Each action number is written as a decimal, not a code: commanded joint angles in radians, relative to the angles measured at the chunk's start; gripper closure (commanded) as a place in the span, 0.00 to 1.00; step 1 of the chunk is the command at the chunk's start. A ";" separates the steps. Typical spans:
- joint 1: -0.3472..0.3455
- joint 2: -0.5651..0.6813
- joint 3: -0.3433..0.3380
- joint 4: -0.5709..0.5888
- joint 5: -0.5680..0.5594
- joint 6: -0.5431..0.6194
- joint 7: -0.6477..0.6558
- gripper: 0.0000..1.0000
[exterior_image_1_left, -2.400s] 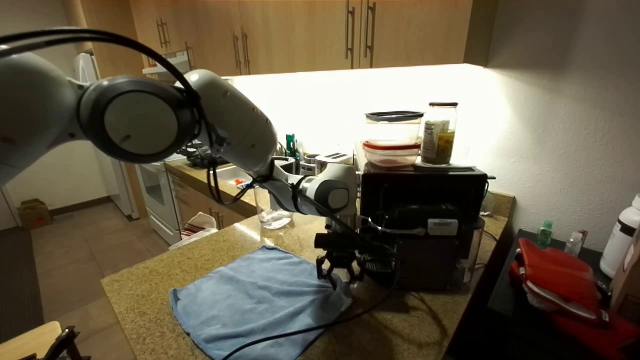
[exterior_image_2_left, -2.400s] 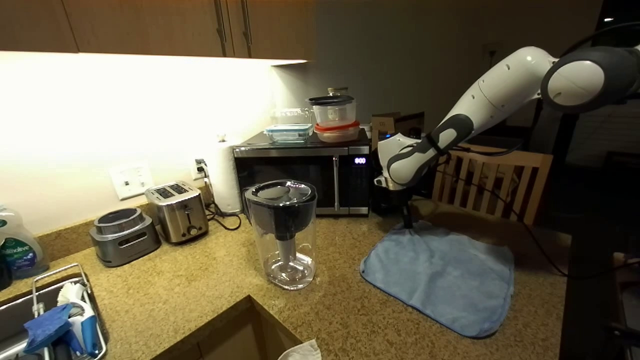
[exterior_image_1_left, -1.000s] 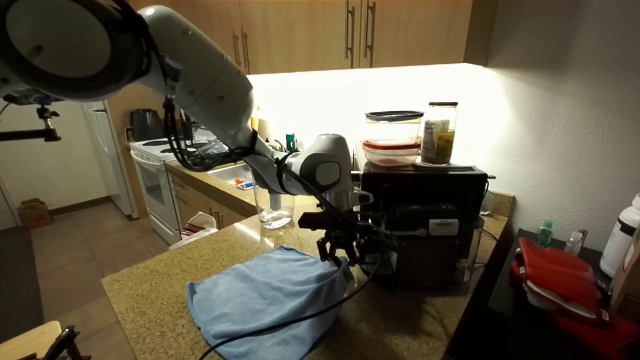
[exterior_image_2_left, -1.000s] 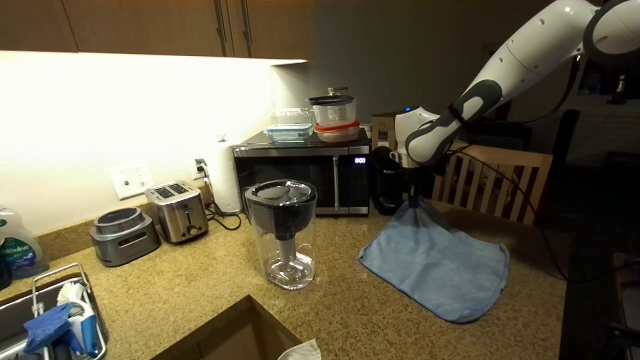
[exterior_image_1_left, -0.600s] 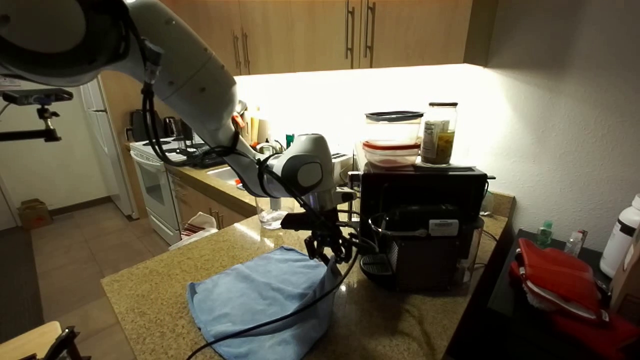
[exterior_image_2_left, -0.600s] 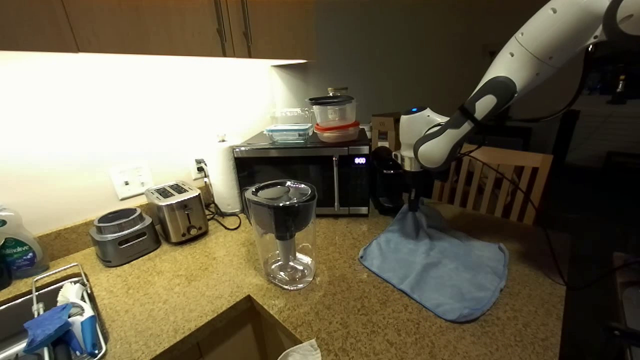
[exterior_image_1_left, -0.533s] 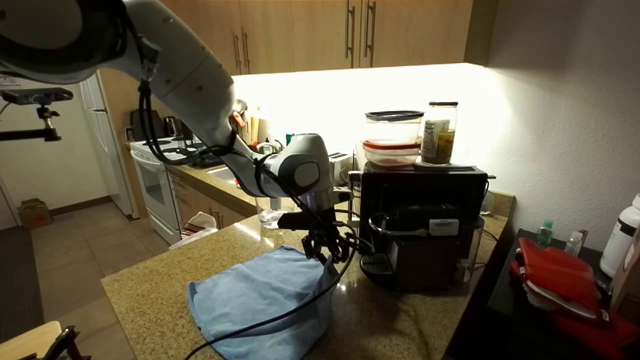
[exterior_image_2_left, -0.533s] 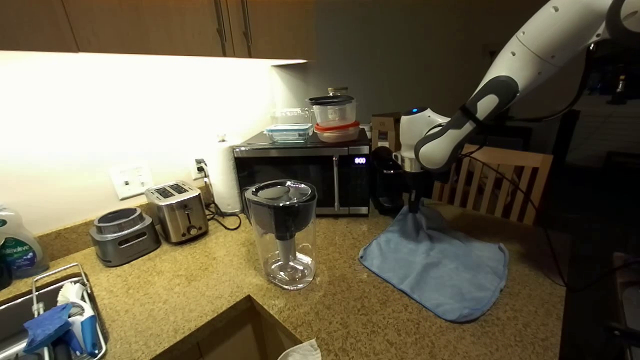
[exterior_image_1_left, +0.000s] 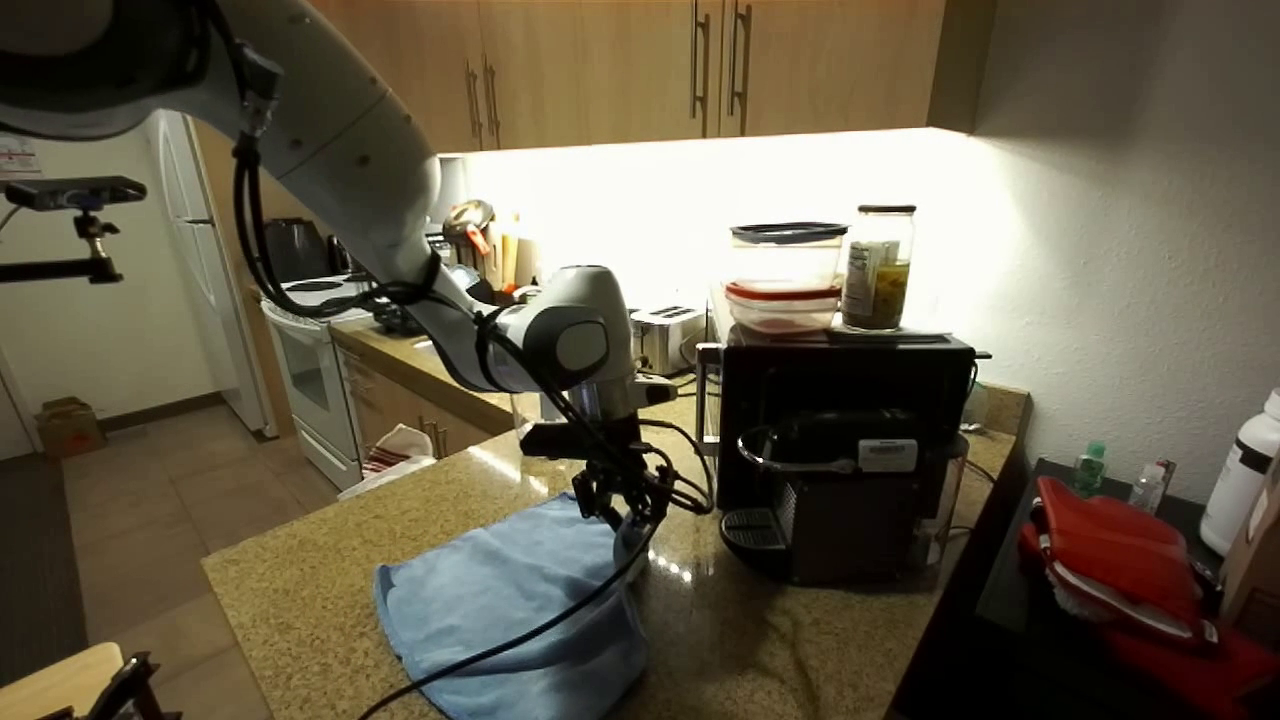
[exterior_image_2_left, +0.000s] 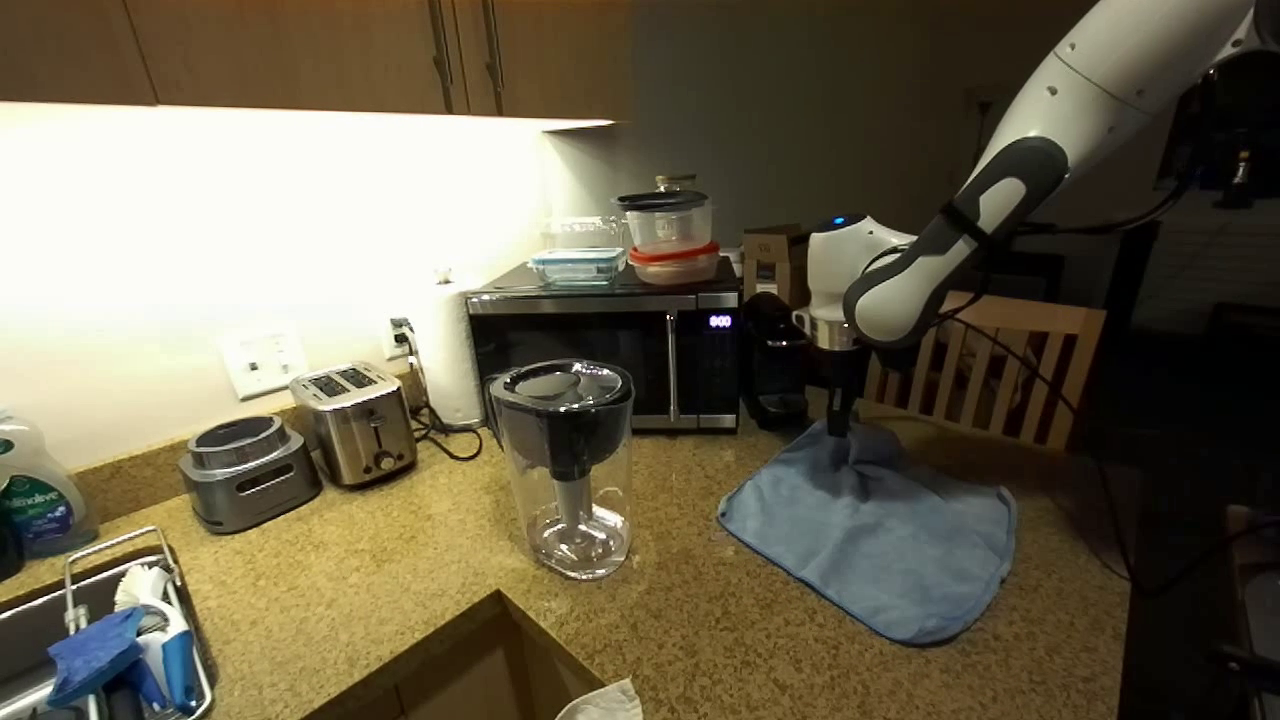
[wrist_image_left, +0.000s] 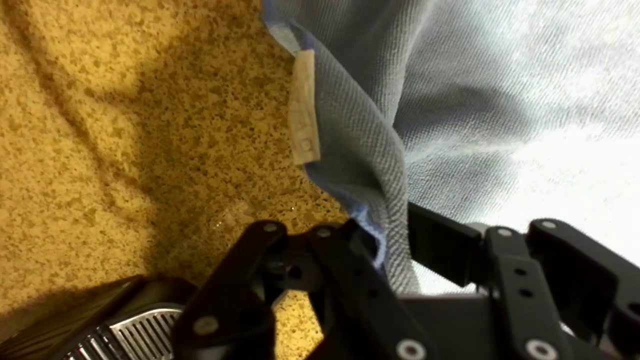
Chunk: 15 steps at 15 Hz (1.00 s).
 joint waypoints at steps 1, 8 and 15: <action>0.003 -0.084 0.009 -0.097 -0.017 0.006 0.012 0.98; 0.003 -0.161 0.062 -0.198 0.011 -0.006 -0.010 0.98; 0.013 -0.202 0.105 -0.265 0.024 -0.011 -0.012 0.98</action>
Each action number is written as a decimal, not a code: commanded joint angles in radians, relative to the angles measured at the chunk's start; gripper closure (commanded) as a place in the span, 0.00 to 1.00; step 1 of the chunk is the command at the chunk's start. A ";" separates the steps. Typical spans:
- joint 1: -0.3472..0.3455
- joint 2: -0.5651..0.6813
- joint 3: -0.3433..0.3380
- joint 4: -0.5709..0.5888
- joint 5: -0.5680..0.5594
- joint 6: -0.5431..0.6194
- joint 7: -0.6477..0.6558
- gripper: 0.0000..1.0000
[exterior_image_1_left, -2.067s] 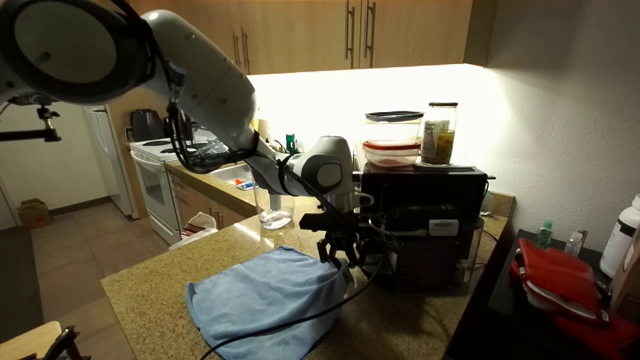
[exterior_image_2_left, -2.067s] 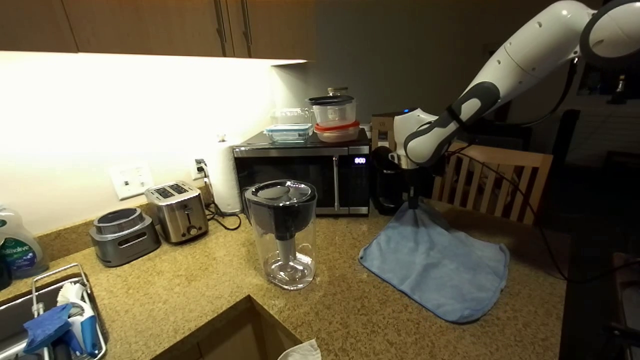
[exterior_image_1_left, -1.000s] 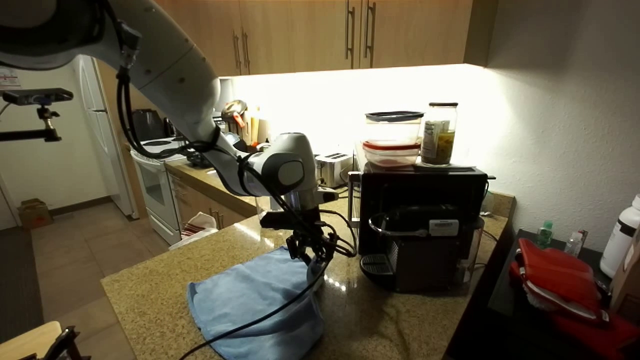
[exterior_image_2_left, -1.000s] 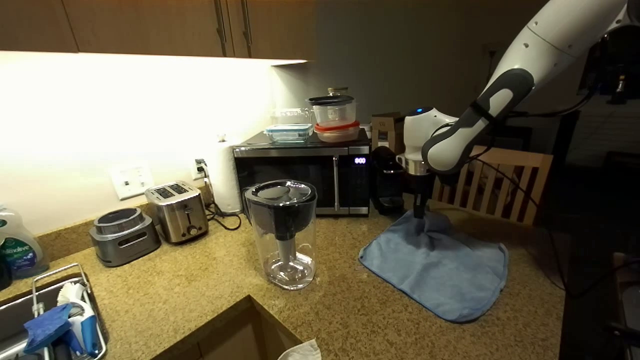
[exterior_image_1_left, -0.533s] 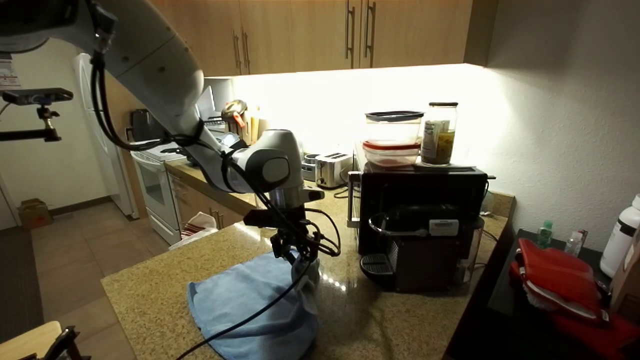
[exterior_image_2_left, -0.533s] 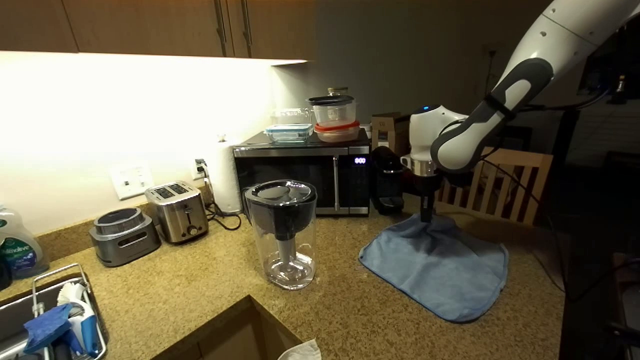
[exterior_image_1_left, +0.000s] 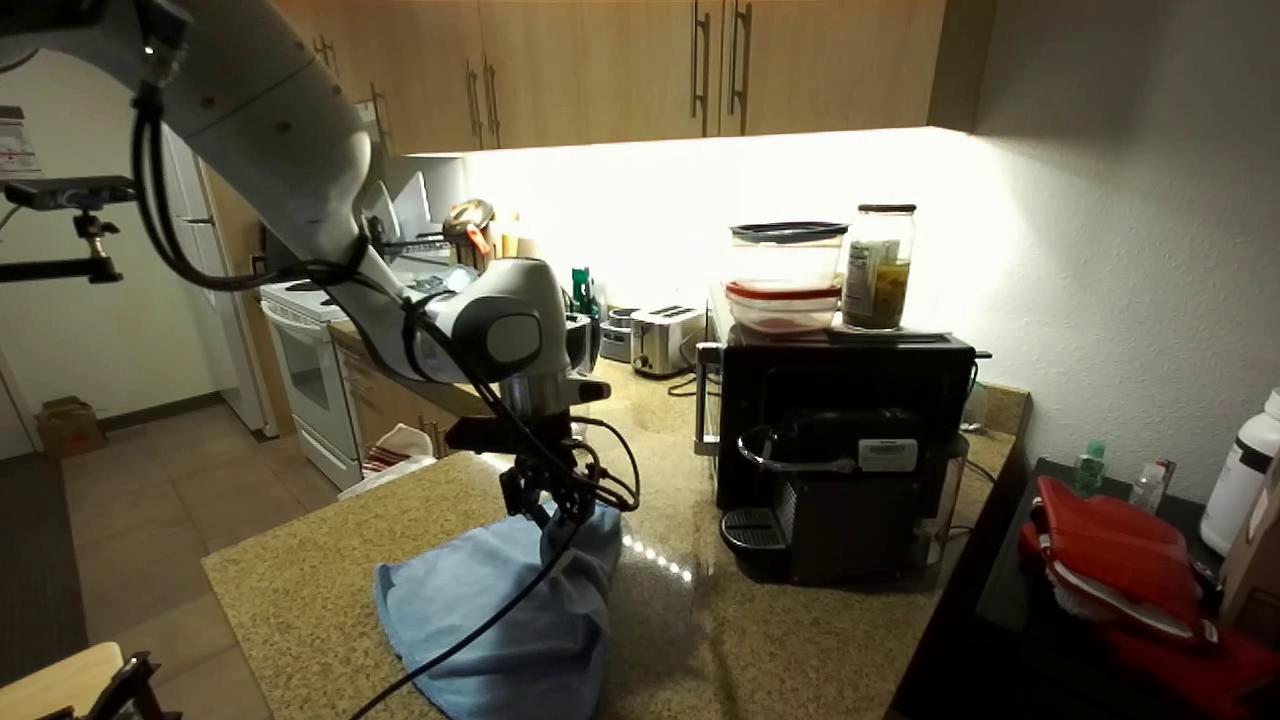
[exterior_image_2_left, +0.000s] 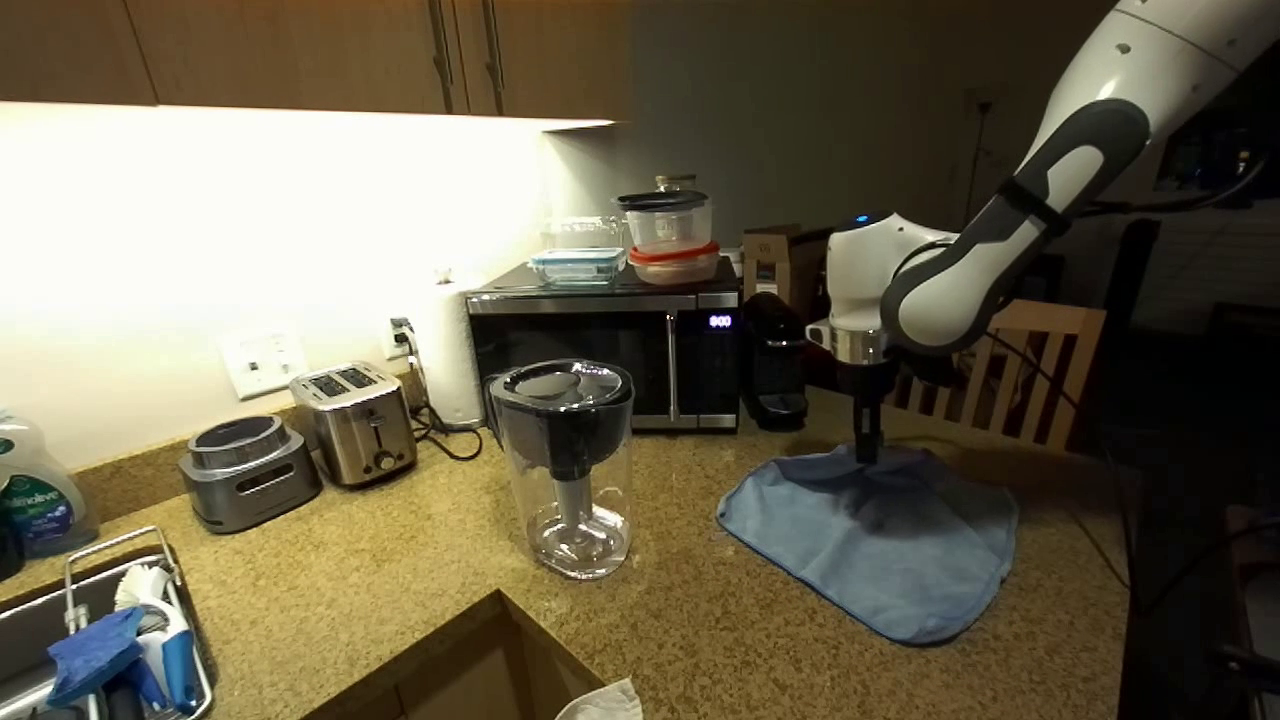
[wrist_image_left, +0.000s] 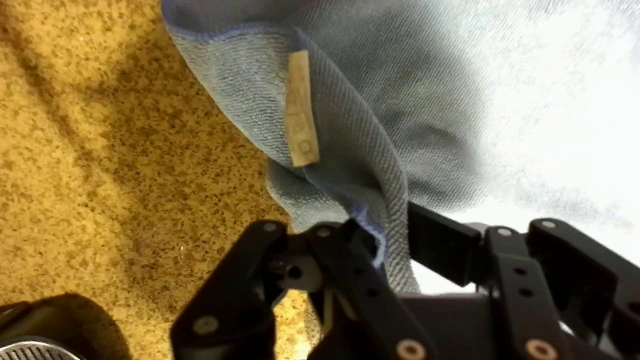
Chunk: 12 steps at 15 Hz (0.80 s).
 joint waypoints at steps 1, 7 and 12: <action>0.010 -0.053 0.014 -0.059 0.022 -0.009 -0.012 0.98; 0.028 -0.083 0.042 -0.107 0.036 -0.010 -0.011 0.98; 0.043 -0.128 0.072 -0.164 0.067 -0.010 -0.015 0.98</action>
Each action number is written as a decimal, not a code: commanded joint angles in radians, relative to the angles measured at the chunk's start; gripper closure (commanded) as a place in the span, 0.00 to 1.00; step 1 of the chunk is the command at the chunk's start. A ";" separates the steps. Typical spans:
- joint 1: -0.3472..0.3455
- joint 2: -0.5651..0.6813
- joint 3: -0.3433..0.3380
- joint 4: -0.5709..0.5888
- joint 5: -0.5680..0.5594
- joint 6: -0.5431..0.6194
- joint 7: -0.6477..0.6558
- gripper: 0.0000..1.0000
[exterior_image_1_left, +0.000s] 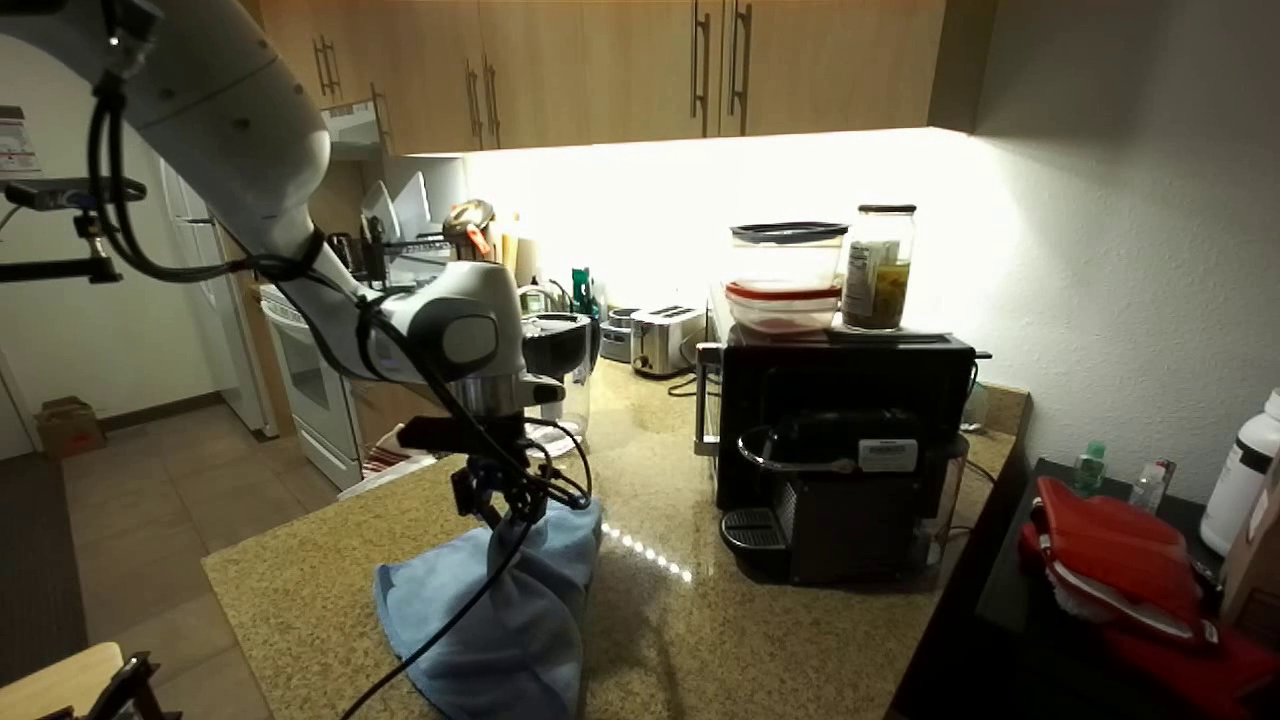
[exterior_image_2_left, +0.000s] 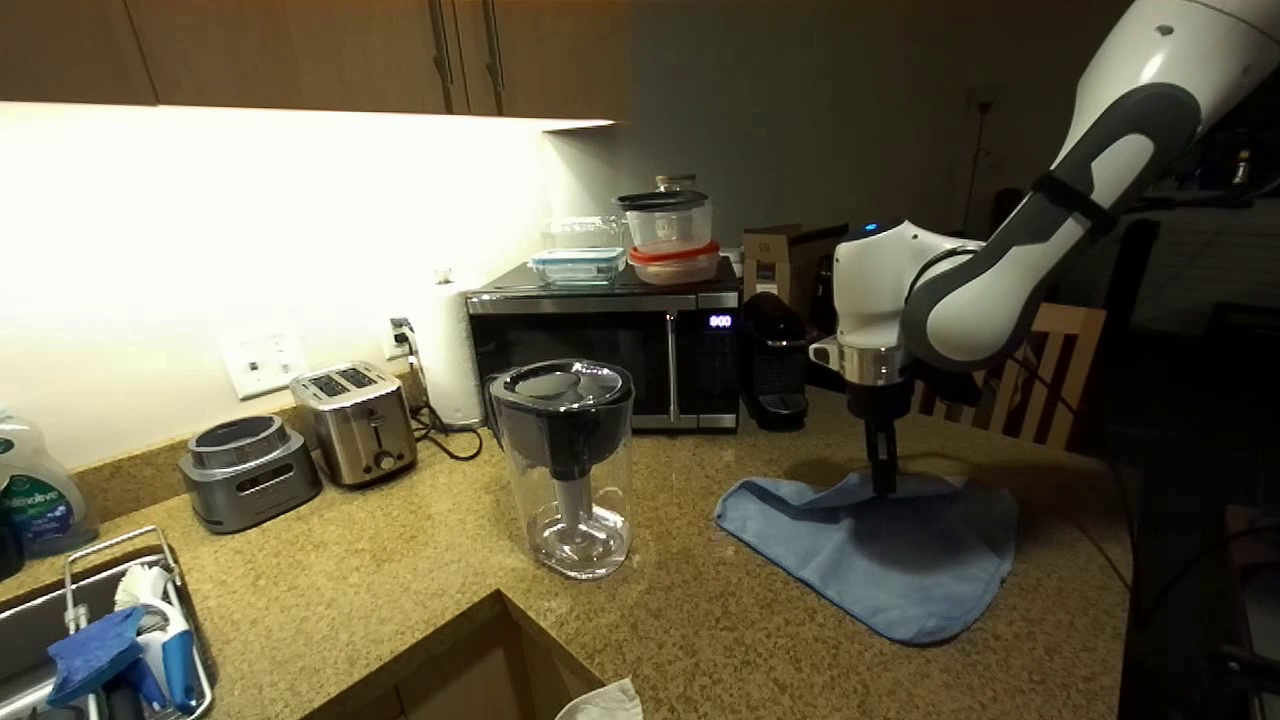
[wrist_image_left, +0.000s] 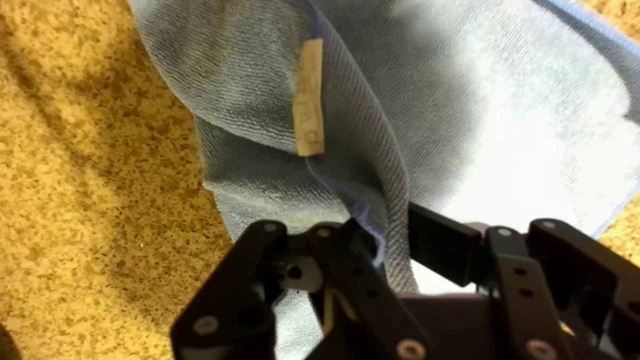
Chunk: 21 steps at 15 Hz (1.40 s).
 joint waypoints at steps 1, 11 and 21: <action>0.010 -0.079 0.019 -0.078 0.047 -0.008 -0.014 0.98; 0.051 -0.129 0.052 -0.161 0.080 0.008 -0.004 0.98; 0.101 -0.121 0.076 -0.175 0.114 0.042 0.098 0.98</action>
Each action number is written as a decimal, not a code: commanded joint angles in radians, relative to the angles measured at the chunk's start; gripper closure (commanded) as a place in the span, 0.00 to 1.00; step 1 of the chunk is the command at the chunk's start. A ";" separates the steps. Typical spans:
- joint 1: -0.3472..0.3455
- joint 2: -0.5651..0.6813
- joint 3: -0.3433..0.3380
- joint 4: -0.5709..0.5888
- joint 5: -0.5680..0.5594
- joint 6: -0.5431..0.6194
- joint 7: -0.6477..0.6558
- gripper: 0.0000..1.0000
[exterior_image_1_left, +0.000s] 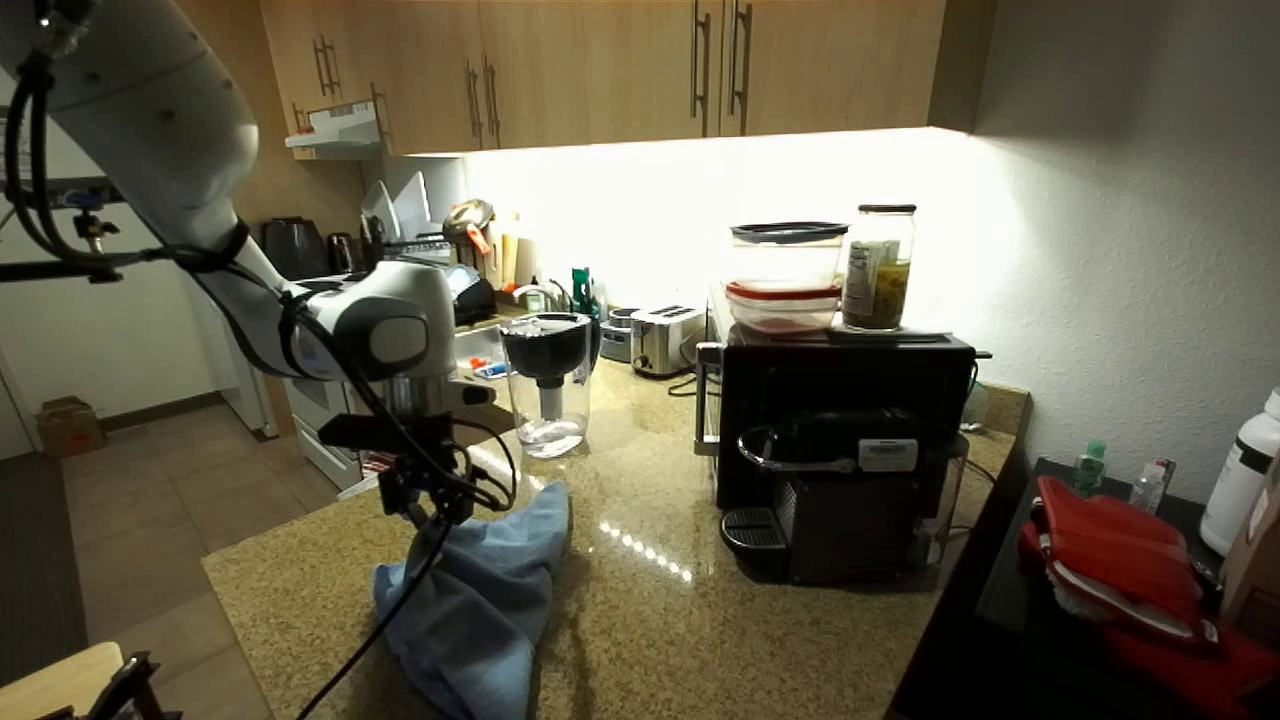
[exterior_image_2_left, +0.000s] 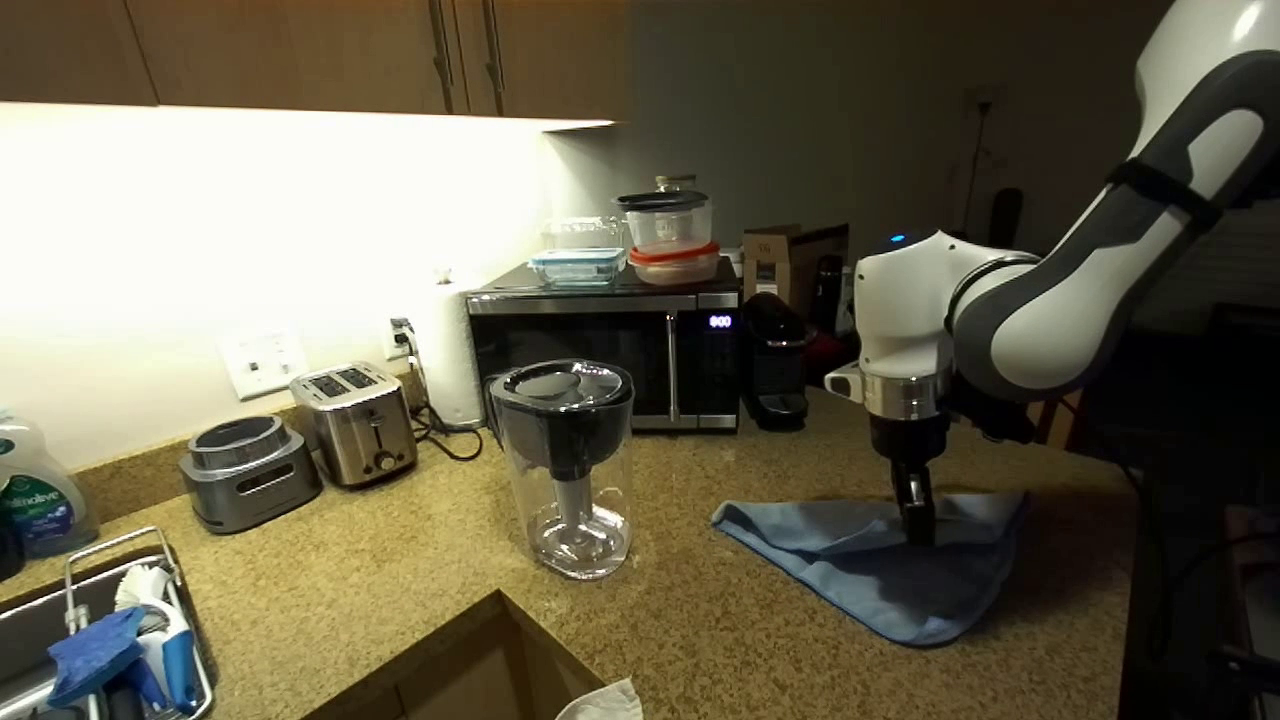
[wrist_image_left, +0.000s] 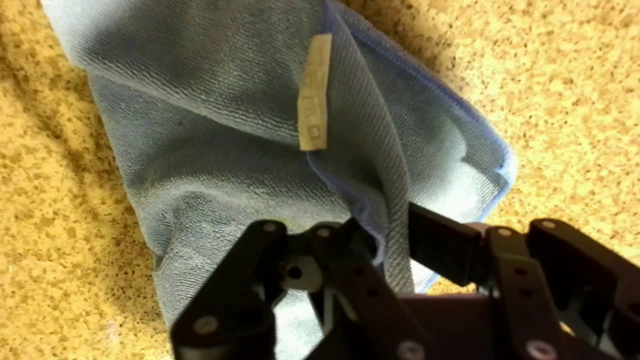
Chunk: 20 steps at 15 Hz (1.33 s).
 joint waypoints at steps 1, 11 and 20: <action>0.015 -0.030 0.011 -0.037 0.045 0.035 0.057 0.98; 0.041 -0.010 0.008 -0.028 0.037 0.049 0.131 0.47; 0.007 0.041 -0.038 0.053 0.046 0.010 0.134 0.00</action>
